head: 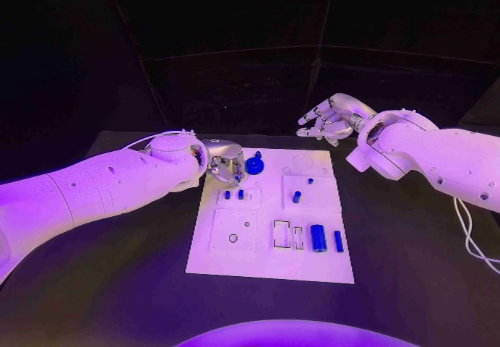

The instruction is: Assemble the parts on the task board

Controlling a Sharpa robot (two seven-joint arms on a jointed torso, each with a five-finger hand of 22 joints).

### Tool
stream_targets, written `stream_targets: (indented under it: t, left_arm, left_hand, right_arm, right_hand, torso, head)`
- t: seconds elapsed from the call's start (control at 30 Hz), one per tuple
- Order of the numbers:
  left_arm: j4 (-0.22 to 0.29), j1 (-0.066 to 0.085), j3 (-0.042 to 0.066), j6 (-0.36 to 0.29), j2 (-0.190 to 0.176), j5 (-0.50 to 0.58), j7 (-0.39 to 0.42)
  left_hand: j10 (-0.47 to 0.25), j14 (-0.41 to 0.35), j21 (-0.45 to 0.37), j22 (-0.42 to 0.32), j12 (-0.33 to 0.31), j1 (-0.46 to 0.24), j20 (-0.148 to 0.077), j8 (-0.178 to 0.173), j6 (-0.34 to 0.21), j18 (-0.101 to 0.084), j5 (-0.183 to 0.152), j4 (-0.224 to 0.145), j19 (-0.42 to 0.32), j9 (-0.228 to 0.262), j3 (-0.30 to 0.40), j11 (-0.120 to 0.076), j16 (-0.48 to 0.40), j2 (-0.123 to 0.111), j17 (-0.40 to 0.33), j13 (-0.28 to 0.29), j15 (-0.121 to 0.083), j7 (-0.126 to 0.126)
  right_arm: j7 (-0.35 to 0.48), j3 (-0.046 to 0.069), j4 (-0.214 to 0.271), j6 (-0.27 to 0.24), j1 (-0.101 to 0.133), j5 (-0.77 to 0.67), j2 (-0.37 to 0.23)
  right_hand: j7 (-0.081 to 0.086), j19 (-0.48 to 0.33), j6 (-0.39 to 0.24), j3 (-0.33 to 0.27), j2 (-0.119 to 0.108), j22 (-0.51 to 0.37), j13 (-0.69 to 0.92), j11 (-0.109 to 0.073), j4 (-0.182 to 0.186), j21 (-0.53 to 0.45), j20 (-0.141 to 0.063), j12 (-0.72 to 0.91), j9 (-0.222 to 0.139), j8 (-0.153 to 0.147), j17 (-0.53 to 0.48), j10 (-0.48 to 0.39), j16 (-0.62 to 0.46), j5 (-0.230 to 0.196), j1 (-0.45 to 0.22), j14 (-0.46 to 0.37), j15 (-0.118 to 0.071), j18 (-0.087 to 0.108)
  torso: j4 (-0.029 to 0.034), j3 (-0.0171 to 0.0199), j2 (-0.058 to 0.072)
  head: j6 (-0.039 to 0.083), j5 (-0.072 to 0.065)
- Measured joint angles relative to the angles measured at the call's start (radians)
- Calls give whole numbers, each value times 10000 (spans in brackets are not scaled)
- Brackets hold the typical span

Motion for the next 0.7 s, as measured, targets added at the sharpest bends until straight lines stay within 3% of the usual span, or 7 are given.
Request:
stream_targets:
  t: [0.7]
  left_arm:
    - [-27,3,-4,76,18,1,-82]
  left_hand:
    - [-39,0,0,24,-154,0,0,-116,33,0,0,-38,0,-27,-99,39,0,0,-81,0,0,34]
  right_arm:
    - [-15,0,83,82,0,0,-5]
  right_hand:
    - [0,0,0,0,0,1,8,0,0,0,0,0,0,0,25,0,0,0,0,0,0,-1]
  torso:
    - [-6,3,-4]
  head:
    - [53,-32]
